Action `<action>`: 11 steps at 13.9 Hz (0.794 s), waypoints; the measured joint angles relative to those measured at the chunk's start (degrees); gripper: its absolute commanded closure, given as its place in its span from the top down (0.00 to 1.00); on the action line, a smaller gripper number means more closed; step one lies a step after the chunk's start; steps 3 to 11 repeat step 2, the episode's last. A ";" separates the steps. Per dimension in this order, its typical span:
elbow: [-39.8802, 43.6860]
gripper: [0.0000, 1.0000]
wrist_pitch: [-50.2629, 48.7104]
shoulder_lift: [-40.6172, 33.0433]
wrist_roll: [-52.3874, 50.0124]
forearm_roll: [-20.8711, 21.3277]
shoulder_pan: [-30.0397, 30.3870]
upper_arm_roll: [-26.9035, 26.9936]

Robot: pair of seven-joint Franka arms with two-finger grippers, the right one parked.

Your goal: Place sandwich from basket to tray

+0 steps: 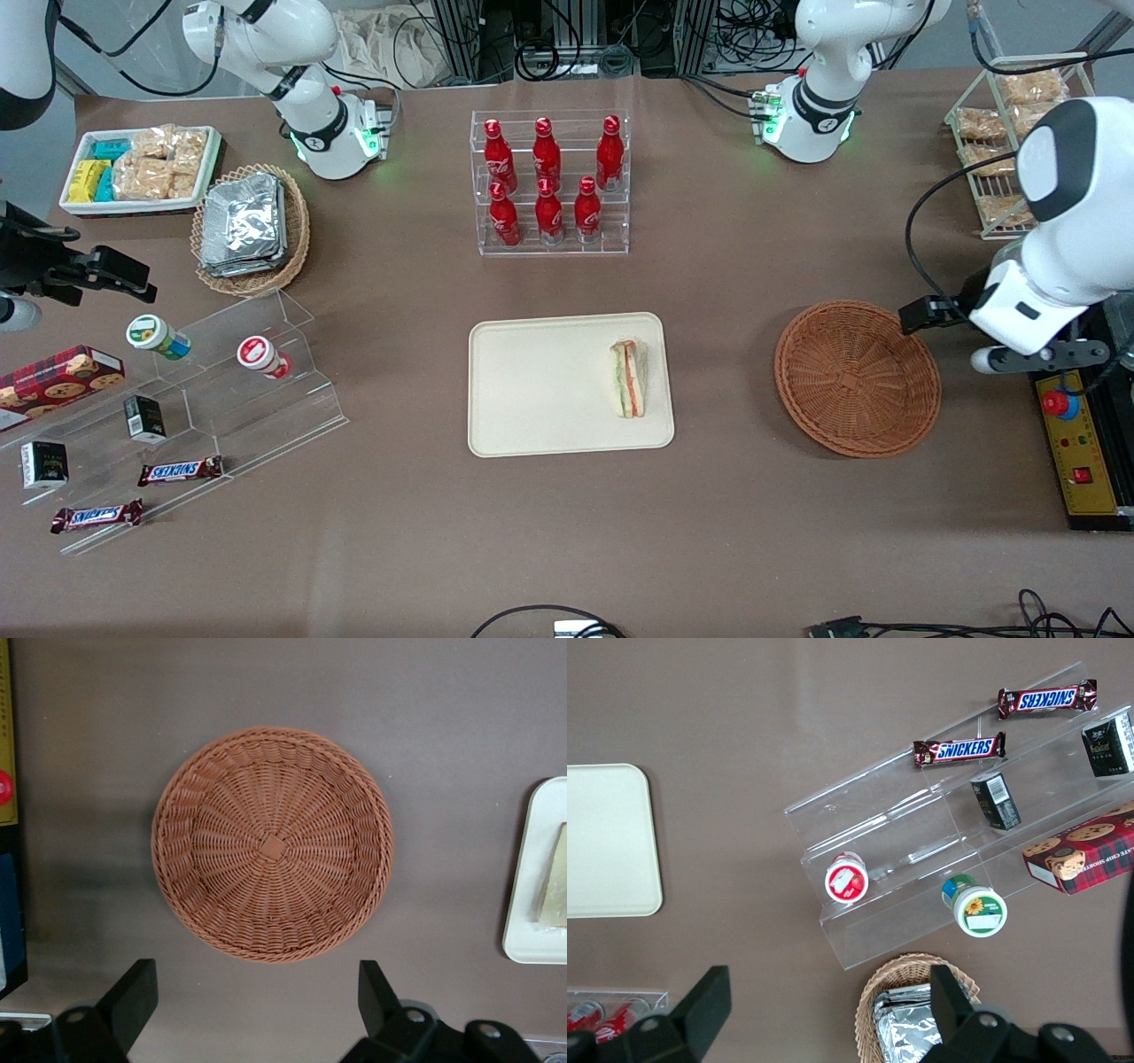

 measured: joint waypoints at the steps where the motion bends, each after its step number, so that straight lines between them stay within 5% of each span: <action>1: 0.30 1.00 -0.21 0.11 0.00 -0.01 -0.02 -0.18; 11: 0.34 1.00 -0.23 0.18 -0.02 -0.04 -0.08 -0.35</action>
